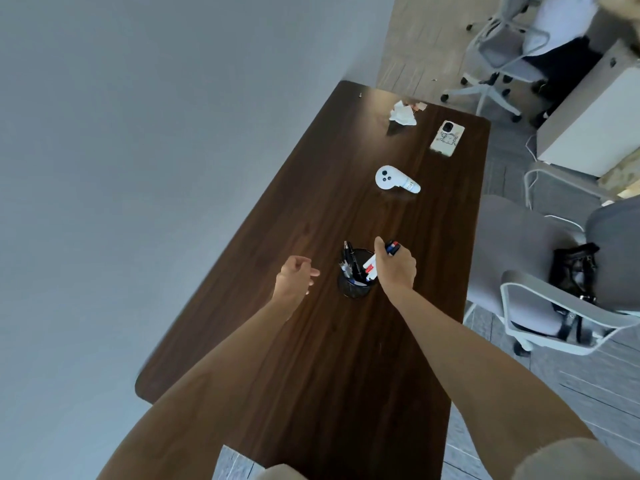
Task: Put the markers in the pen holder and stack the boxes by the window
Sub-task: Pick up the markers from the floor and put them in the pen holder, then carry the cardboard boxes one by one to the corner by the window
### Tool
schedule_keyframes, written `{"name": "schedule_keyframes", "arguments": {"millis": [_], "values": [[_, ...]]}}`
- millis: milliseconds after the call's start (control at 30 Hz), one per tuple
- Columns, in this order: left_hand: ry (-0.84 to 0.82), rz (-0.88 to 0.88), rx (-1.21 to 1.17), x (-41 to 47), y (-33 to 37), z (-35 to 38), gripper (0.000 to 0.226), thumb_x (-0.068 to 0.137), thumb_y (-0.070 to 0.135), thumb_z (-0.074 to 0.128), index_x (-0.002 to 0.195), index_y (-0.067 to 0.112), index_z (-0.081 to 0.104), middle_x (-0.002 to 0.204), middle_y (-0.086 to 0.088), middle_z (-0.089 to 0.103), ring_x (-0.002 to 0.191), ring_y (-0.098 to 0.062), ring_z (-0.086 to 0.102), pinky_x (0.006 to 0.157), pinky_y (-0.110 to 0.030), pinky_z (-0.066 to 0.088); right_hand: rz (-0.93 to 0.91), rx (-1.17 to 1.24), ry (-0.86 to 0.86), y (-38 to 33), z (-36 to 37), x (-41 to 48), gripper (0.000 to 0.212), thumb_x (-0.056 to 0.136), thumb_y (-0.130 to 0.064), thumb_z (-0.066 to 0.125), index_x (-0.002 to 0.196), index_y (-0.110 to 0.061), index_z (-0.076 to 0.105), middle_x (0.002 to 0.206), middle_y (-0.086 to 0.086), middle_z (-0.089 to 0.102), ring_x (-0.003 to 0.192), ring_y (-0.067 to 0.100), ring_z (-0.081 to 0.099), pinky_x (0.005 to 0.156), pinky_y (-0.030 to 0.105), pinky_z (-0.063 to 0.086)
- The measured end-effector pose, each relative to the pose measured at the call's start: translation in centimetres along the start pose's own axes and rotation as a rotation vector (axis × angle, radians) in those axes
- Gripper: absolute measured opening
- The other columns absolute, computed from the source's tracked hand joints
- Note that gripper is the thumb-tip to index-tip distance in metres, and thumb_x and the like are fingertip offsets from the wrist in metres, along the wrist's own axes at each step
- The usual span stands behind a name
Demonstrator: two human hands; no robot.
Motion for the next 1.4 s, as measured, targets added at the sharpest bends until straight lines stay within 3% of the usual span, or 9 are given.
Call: {"name": "schedule_keyframes", "arguments": {"millis": [233,433,567,700,800,933,1133,1400], "values": [[-0.129,-0.032,-0.012,-0.7,-0.4,0.4,0.021,0.101,0.027,0.045,0.113,0.014,0.057,0.093,0.0,0.071,0.08,-0.016,0.066,0.075,-0.036,0.058,0.108,0.036,-0.085,1.2,1.6,0.9,0.032,0.091,-0.033,0.068,0.111,-0.008,0.066,0.102,0.01,0.07,0.092,0.026,0.073,0.081,0.044,0.061],[-0.138,-0.044,-0.027,-1.2,-0.5,-0.3,0.02,0.101,0.026,0.044,0.11,0.016,0.058,0.096,-0.002,0.071,0.082,-0.018,0.064,0.08,-0.039,0.057,0.053,-0.075,-0.151,1.2,2.0,1.5,0.023,0.087,-0.039,0.071,0.096,-0.019,0.065,0.094,0.006,0.071,0.081,0.021,0.073,0.072,0.041,0.063],[-0.128,-0.034,-0.04,-1.3,-0.1,-0.4,0.022,0.1,0.024,0.044,0.112,0.013,0.059,0.092,-0.001,0.071,0.08,-0.017,0.063,0.078,-0.037,0.056,0.024,-0.065,-0.12,0.9,1.2,1.0,0.024,0.091,-0.034,0.067,0.108,-0.017,0.067,0.1,0.004,0.071,0.085,0.019,0.071,0.077,0.04,0.062],[-0.126,-0.057,-0.103,-1.6,-0.1,-0.1,0.024,0.102,0.023,0.042,0.114,0.012,0.06,0.091,-0.002,0.07,0.079,-0.017,0.063,0.074,-0.035,0.055,-0.04,-0.024,-0.144,0.6,0.9,-0.4,0.015,0.095,-0.023,0.06,0.105,-0.017,0.069,0.095,-0.003,0.068,0.088,0.018,0.069,0.081,0.041,0.06],[-0.128,-0.105,-0.197,-2.0,-0.2,0.5,0.022,0.102,0.021,0.042,0.109,0.011,0.061,0.09,-0.003,0.07,0.075,-0.016,0.062,0.067,-0.03,0.053,-0.026,0.073,-0.141,1.0,0.2,-2.1,0.016,0.094,-0.024,0.06,0.103,-0.016,0.07,0.092,0.0,0.07,0.082,0.016,0.066,0.077,0.038,0.06],[-0.193,-0.109,-0.217,-3.1,-0.2,2.4,0.026,0.101,0.019,0.04,0.109,0.011,0.063,0.088,-0.003,0.071,0.074,-0.016,0.064,0.065,-0.029,0.052,0.056,0.23,-0.083,2.4,-2.1,-5.4,0.012,0.096,-0.023,0.06,0.101,-0.016,0.068,0.081,0.001,0.068,0.059,0.01,0.058,0.05,0.024,0.048],[-0.379,-0.125,-0.16,-8.3,-2.1,7.7,0.03,0.101,0.019,0.039,0.113,0.009,0.064,0.093,-0.005,0.073,0.083,-0.019,0.067,0.079,-0.036,0.056,0.19,0.453,0.054,7.0,-6.4,-11.1,0.01,0.096,-0.023,0.061,0.099,-0.018,0.07,0.071,-0.001,0.062,0.052,0.009,0.053,0.05,0.025,0.048],[-0.548,-0.108,-0.045,-16.2,-3.0,15.4,0.027,0.101,0.017,0.039,0.113,0.009,0.062,0.096,-0.007,0.071,0.087,-0.021,0.067,0.079,-0.035,0.055,0.29,0.604,0.259,15.5,-14.5,-18.2,0.007,0.096,-0.021,0.063,0.092,-0.023,0.067,0.073,0.002,0.062,0.057,0.01,0.056,0.048,0.021,0.051]]}}
Point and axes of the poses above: each hand's wrist, its own x-axis towards the middle knuckle, its own z-axis out of the palm, y = z × x, the point moved 8 cm from there along x, towards the middle knuckle
